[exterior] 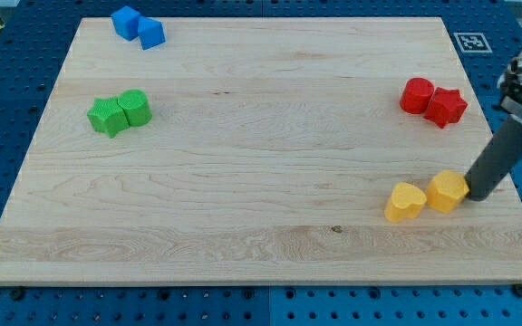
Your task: Slightly move the red blocks to the left
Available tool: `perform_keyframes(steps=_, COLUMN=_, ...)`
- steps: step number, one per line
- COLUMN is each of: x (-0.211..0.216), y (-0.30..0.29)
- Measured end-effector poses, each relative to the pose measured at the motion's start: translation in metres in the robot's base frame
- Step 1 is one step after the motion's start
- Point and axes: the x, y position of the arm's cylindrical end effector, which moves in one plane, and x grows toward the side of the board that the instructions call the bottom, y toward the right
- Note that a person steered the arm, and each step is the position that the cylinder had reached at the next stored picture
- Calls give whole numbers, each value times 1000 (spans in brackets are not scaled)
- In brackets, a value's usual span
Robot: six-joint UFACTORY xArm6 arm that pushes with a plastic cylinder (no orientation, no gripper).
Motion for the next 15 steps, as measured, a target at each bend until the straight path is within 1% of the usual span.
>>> perform_keyframes(steps=1, x=0, y=-24)
perform_keyframes(steps=2, x=0, y=-36)
perform_keyframes(steps=3, x=0, y=-8)
perform_keyframes(steps=4, x=-16, y=36)
perform_keyframes(steps=5, x=-69, y=55)
perform_keyframes(steps=6, x=-84, y=55)
perform_keyframes(steps=9, x=-136, y=40)
perform_keyframes(steps=11, x=-143, y=-3)
perform_keyframes(steps=12, x=-166, y=-8)
perform_keyframes(steps=13, x=-236, y=-19)
perform_keyframes(steps=14, x=-284, y=-57)
perform_keyframes(steps=15, x=-322, y=-102)
